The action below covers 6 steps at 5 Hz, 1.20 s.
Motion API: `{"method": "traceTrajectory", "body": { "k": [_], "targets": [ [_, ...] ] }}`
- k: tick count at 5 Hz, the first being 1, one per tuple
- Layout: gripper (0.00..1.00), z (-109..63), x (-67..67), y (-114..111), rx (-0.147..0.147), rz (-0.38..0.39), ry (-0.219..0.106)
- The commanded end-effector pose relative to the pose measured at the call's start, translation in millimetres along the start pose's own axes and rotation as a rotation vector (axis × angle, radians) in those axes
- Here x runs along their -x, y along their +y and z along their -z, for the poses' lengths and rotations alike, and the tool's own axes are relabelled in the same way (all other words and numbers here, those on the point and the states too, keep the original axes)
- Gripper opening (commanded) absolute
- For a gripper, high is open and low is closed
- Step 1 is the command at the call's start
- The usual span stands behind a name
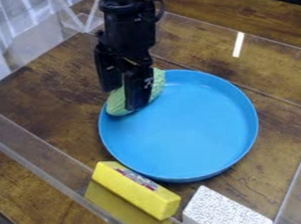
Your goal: Put the white object in the blue tray
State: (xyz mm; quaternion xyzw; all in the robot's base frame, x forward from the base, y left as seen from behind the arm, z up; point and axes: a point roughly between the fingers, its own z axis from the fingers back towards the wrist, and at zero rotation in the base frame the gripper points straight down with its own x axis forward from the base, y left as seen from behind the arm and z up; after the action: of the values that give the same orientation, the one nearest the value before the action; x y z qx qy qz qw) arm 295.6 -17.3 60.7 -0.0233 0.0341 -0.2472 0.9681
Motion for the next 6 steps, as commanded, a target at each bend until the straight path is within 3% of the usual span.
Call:
{"method": "traceTrajectory", "body": {
  "k": [1,5,6],
  "targets": [
    [1.0,-13.4,-1.8,2.1,-0.014,-0.006,-0.05],
    [1.0,-10.4,-3.6,6.1,-0.013,-0.009,-0.058],
    [1.0,-1.6,-7.3,5.7,-0.01,-0.004,-0.052]
  ]
}}
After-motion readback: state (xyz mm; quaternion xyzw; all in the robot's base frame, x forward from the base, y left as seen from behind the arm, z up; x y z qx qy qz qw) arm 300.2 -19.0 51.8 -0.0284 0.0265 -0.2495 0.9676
